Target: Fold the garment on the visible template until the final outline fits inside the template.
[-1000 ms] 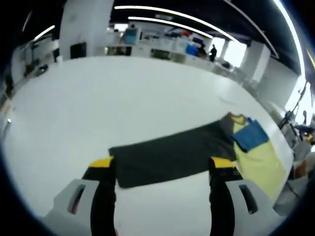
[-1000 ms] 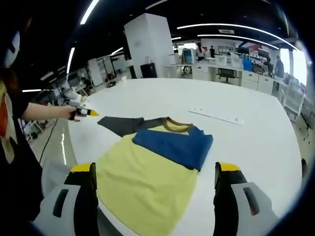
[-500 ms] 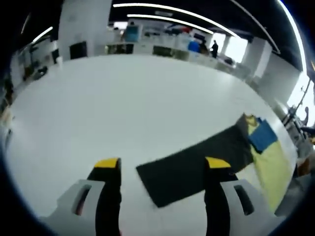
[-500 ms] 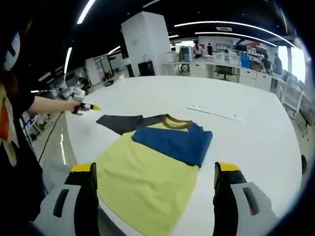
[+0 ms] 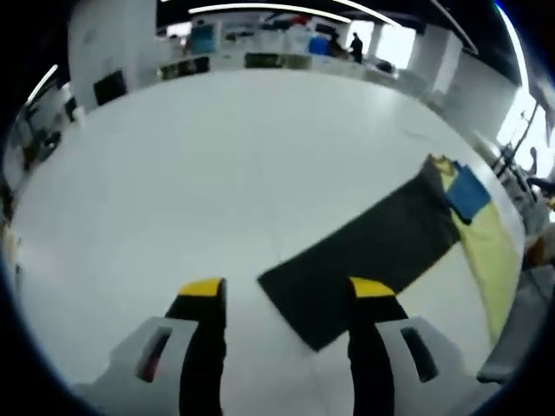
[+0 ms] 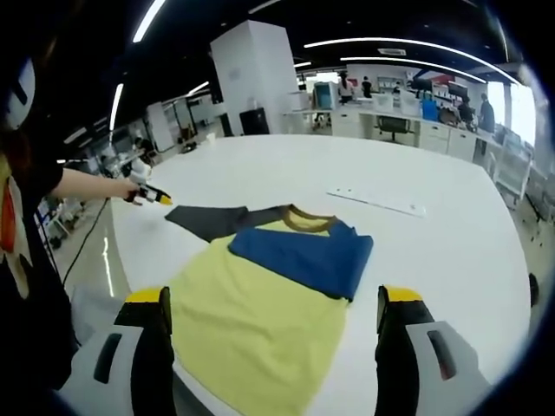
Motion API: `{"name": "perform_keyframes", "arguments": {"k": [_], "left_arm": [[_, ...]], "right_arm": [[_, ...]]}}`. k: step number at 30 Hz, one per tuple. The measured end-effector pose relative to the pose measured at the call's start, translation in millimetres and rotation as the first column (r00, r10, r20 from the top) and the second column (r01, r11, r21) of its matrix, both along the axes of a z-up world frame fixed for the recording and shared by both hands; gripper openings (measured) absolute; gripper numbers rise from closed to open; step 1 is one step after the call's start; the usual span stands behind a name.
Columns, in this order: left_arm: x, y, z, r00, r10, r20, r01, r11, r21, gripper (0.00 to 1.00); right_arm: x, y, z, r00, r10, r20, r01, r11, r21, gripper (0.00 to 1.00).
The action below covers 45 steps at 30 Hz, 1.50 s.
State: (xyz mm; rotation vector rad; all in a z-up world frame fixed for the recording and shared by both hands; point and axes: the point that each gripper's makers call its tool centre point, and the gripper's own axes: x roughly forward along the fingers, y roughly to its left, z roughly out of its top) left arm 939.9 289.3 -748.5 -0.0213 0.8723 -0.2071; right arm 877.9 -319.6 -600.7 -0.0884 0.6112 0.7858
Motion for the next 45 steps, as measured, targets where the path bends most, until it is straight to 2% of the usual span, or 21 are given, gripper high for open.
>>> {"name": "perform_keyframes", "arguments": {"k": [3,9,15,28,32,34,40,45], "left_arm": [[3.7,4,-6.6,1.000,0.008,-0.005,-0.008,1.000,0.000,0.47],[4.9,-3,-16.4,1.000,0.007,-0.028,-0.007,1.000,0.002,0.40],[8.6,-1,-20.9,0.999,0.009,-0.035,-0.009,1.000,0.006,0.35],[3.8,-3,-31.2,0.996,-0.031,-0.082,0.035,0.999,0.042,0.25],[6.7,0,-30.9,0.996,-0.028,-0.079,0.032,0.998,0.048,0.22],[8.1,3,-31.9,0.997,-0.028,-0.078,0.033,0.997,0.070,0.19],[9.9,1,-32.6,0.997,-0.030,-0.070,0.036,0.996,0.080,0.16],[10.7,-4,-32.3,0.997,-0.048,-0.068,0.053,0.996,0.069,0.07]], "right_arm": [[2,-1,0.4,1.000,-0.013,-0.001,0.013,1.000,0.005,0.98],[6,-2,0.2,1.000,-0.030,0.000,0.030,1.000,0.009,0.97],[9,-3,-1.3,0.999,-0.037,-0.002,0.037,0.999,0.004,0.97],[12,-3,-2.1,0.999,-0.041,0.002,0.041,0.999,-0.007,0.95],[11,-4,-3.2,0.999,-0.046,0.000,0.046,0.999,-0.011,0.94],[11,-4,-3.6,0.999,-0.046,0.000,0.046,0.999,-0.013,0.94],[11,-4,-2.3,0.999,-0.050,0.009,0.050,0.999,-0.012,0.93],[12,-3,0.0,0.999,-0.052,0.014,0.053,0.999,-0.008,0.93]]}}
